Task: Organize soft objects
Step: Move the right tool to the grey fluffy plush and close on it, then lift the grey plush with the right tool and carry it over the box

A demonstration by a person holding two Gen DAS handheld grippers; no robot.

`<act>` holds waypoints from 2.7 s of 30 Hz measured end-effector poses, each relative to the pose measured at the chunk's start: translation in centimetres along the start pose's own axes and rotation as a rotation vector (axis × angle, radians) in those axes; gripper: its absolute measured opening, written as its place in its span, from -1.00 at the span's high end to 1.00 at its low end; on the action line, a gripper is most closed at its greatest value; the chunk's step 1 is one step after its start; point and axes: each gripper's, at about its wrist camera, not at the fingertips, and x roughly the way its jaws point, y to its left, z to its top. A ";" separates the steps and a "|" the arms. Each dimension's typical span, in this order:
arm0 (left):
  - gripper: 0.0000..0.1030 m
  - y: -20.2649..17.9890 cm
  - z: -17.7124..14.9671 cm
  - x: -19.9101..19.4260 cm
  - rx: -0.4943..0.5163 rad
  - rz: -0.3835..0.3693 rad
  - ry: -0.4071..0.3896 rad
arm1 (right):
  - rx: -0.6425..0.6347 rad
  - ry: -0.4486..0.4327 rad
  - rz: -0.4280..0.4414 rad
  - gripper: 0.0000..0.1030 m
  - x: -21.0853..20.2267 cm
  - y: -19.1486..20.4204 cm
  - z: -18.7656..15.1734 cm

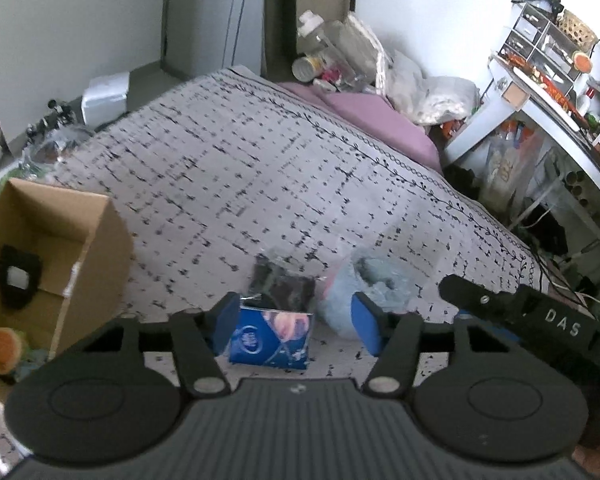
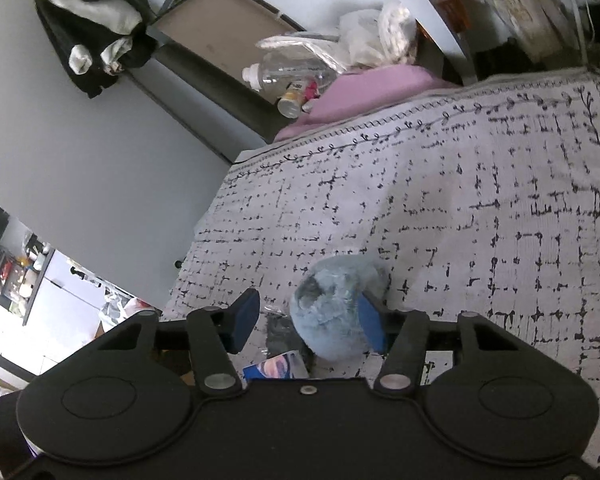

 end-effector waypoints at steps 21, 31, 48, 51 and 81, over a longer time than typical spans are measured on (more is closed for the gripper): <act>0.61 -2.1 0.7 7.8 -0.050 -0.026 0.090 | 0.132 0.114 0.078 0.48 4.9 -4.0 0.2; 0.62 -2.1 0.7 9.7 -0.089 -0.021 0.107 | 0.205 0.162 0.095 0.50 6.3 -5.6 -0.1; 0.60 -2.5 1.1 12.3 -0.137 -0.048 0.146 | 0.343 0.116 0.132 0.44 6.5 -7.4 0.3; 0.60 -1.9 1.2 12.5 -0.163 -0.063 0.148 | 0.354 0.121 0.119 0.44 7.0 -7.8 0.2; 0.65 0.4 -1.3 2.1 -0.230 -0.135 0.028 | 0.077 0.103 0.118 0.56 1.7 -0.5 -1.6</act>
